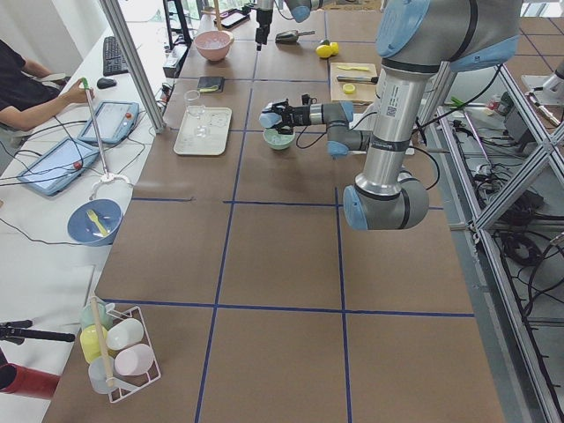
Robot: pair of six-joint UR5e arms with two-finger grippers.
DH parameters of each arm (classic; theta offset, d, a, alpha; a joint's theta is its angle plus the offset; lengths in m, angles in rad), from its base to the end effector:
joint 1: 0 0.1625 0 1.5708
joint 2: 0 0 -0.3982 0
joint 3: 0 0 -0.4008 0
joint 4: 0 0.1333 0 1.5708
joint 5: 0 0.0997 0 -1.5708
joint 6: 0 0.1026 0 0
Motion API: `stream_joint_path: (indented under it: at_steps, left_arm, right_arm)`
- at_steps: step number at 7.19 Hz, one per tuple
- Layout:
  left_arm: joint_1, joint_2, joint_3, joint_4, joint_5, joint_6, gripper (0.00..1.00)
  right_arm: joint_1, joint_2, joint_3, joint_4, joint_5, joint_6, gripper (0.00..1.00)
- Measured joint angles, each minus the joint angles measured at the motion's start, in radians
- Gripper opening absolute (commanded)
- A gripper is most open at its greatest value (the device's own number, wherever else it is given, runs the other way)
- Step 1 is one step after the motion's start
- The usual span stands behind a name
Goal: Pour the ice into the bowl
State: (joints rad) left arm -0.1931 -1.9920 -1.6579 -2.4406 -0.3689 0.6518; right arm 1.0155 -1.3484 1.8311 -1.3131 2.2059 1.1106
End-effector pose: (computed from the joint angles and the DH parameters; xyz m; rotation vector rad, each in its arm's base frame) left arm 0.5138 -0.3338 0.2401 1.4708 -0.5056 0.8001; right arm -0.2401 -0.5244 0.3586 0.0330 -0.9372 0.2792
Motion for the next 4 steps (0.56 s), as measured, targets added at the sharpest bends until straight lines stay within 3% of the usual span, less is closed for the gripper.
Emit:
stream_joint_path:
  at_steps: [4]
  left_arm:
    - [-0.008,0.08,-0.009,-0.083,0.005,-0.34,0.0]
  right_arm:
    - [0.0,0.001,0.007,0.0,0.0,0.0,1.0]
